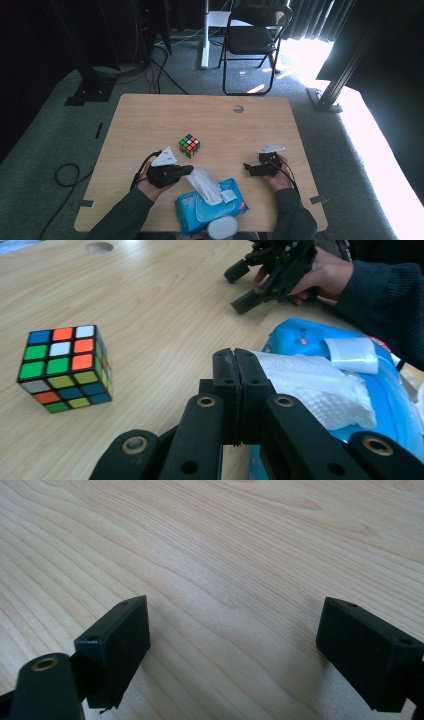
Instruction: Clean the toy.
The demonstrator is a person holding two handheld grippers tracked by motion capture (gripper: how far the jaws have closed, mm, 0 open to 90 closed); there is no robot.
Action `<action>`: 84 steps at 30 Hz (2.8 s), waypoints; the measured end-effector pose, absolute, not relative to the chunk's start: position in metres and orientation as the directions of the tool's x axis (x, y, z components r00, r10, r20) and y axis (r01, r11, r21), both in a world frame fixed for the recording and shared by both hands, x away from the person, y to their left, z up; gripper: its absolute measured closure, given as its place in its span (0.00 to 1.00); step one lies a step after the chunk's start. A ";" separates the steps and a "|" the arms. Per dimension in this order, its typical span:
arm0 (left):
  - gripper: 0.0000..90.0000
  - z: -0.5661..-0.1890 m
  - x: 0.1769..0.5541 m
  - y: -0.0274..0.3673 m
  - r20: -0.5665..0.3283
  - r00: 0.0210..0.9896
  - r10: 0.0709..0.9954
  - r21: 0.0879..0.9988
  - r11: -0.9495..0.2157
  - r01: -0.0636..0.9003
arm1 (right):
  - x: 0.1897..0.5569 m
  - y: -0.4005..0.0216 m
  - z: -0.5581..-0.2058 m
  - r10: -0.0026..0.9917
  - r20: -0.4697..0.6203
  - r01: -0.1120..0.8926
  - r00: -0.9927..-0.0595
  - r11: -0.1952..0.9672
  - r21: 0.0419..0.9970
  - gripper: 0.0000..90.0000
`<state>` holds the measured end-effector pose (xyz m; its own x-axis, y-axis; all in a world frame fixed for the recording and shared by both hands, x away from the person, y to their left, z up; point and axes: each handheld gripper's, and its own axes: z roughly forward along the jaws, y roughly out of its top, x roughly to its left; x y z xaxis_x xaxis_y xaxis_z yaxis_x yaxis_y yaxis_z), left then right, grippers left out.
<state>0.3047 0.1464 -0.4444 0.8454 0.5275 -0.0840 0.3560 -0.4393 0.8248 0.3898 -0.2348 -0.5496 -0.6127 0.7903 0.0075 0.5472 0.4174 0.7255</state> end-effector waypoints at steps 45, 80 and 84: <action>0.74 -0.478 0.286 0.087 -0.115 0.931 0.346 0.738 -0.598 0.313 | 0.390 -0.235 -0.550 0.790 0.006 0.547 -0.613 0.419 0.725 0.15; 0.96 -0.456 0.301 0.127 -0.089 0.865 0.494 0.802 -0.479 0.356 | 0.390 -0.235 -0.550 0.790 0.007 0.547 -0.613 0.418 0.725 0.15; 0.96 -0.451 0.306 0.140 -0.093 0.839 0.536 0.814 -0.444 0.374 | 0.390 -0.235 -0.550 0.790 0.007 0.547 -0.613 0.418 0.725 0.15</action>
